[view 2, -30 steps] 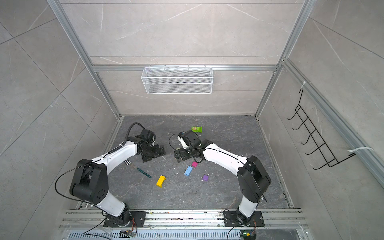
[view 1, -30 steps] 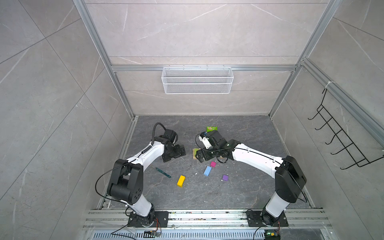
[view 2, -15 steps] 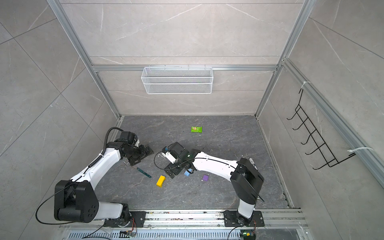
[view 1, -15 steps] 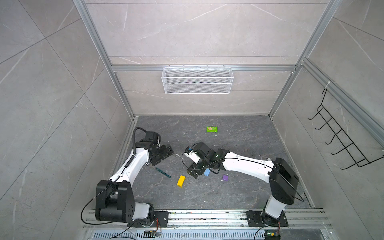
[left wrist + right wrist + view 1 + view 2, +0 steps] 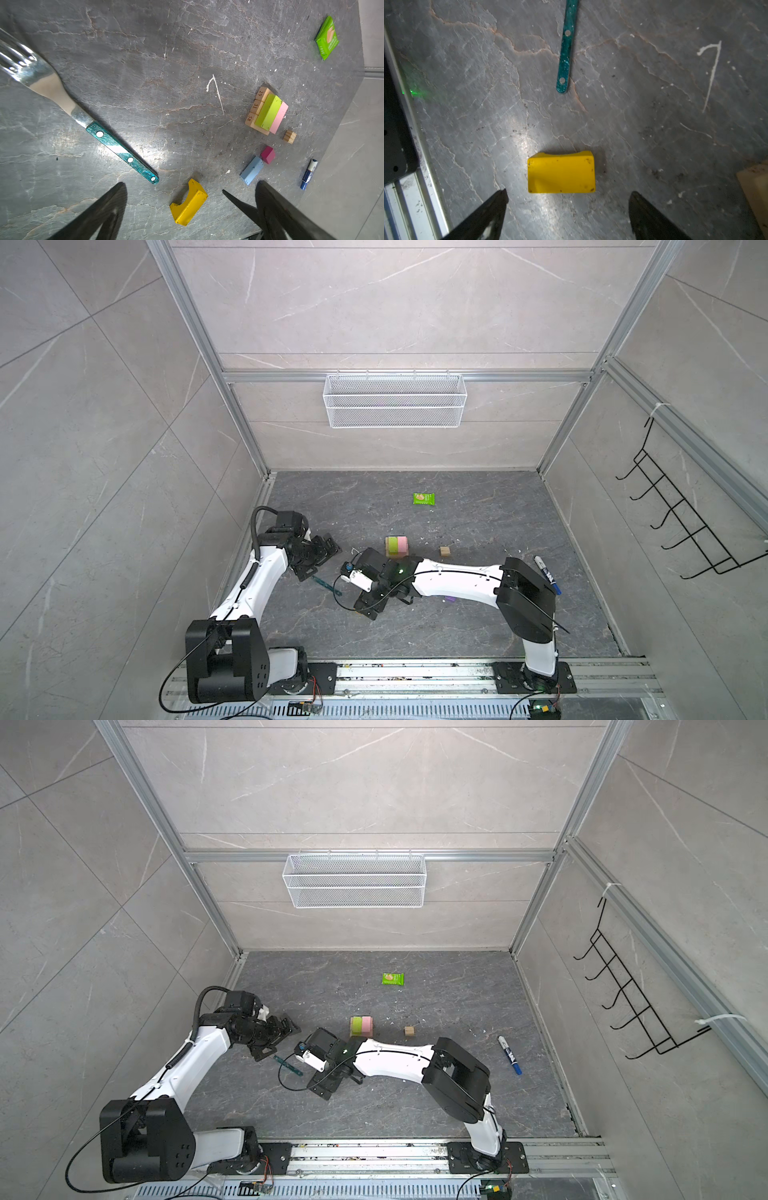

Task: Build the wood block tower
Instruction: 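Swing the right gripper toward the yellow block while the left gripper draws back, then lower the right gripper onto the yellow block and close on it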

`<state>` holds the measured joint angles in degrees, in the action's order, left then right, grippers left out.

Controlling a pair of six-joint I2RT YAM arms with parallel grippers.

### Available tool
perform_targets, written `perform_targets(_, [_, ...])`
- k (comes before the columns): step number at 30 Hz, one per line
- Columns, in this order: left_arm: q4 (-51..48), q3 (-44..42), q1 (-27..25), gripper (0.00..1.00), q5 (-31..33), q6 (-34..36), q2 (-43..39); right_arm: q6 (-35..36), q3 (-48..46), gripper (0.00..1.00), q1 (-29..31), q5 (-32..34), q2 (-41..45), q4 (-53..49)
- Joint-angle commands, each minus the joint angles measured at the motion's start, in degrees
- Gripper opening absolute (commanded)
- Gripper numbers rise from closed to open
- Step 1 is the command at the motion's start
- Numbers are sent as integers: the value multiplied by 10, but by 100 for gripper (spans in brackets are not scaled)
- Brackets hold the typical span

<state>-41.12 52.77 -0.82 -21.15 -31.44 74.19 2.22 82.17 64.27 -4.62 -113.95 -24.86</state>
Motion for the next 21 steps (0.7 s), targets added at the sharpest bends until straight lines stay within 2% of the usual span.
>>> perform_targets(1, [-16, 2, 6, 98, -11, 14, -16, 13, 23, 89, 10, 19, -26, -11])
perform_targets(7, [-20, -2, 10, 98, -3, 23, -11, 6, 48, 83, 19, 39, -64, -13])
perform_targets(21, [-21, -8, 11, 97, 3, 30, -6, -18, 53, 58, 19, 53, -82, -9])
